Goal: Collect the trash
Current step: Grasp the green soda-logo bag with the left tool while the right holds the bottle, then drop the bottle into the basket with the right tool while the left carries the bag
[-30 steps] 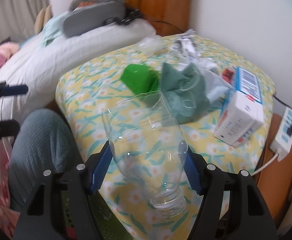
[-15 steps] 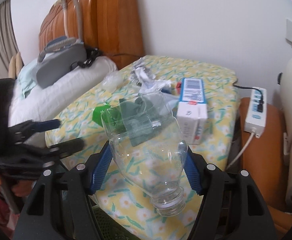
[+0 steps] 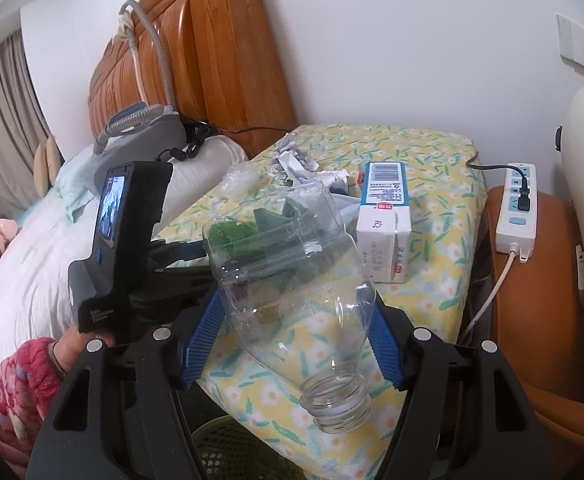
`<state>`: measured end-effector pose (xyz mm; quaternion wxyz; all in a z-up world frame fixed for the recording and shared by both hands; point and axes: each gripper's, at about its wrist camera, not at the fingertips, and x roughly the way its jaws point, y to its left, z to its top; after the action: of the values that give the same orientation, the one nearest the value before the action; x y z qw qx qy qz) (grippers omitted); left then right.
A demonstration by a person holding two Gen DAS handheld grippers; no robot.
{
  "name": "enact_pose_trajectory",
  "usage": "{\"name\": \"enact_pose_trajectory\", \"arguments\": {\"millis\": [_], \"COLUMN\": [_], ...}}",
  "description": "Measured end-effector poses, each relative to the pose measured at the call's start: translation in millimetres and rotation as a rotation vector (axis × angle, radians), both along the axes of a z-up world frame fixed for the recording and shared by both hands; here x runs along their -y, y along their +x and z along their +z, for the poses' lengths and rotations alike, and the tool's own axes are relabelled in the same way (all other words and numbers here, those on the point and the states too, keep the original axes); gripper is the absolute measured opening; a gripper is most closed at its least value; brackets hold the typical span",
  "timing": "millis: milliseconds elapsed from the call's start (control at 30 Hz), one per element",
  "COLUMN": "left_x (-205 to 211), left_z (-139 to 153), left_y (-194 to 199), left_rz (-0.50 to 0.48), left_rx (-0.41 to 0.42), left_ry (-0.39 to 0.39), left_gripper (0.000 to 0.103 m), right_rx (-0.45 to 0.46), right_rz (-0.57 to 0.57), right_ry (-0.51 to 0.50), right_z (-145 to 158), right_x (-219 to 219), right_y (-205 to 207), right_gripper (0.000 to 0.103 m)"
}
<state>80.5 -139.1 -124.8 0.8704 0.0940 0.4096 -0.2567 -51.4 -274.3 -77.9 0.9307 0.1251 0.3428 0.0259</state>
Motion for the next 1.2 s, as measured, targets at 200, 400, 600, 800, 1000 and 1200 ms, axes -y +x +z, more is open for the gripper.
{"name": "enact_pose_trajectory", "arguments": {"millis": [200,400,600,800,1000,1200], "left_x": [-8.8,-23.3,-47.2,-71.4,-97.5,-123.3], "left_z": [1.8,15.1,29.4,42.1,57.0,60.1], "left_y": [-1.9,-12.0,-28.2,-43.5,-63.6,-104.2], "left_rz": [0.004,0.017,0.043,0.085,0.109,0.109], "left_rx": [0.0,0.024,0.033,0.063,0.093,0.094], "left_ry": [-0.04,-0.078,-0.119,-0.119,-0.116,-0.125], "left_gripper": [0.05,0.049,0.049,0.049,0.049,0.049], "right_rx": [-0.009,-0.009,-0.01,-0.004,0.001,-0.054], "right_rz": [0.002,-0.004,-0.003,-0.007,0.011,0.066], "right_ry": [0.024,0.029,0.037,0.034,0.01,0.024], "right_z": [-5.8,-7.5,-8.3,-5.6,3.4,-1.6], "right_x": [0.7,-2.7,-9.9,-17.2,-27.2,-42.0], "right_y": [2.4,3.7,5.0,5.3,-7.6,-41.2], "right_gripper": [0.068,0.068,0.068,0.068,0.068,0.068]}}
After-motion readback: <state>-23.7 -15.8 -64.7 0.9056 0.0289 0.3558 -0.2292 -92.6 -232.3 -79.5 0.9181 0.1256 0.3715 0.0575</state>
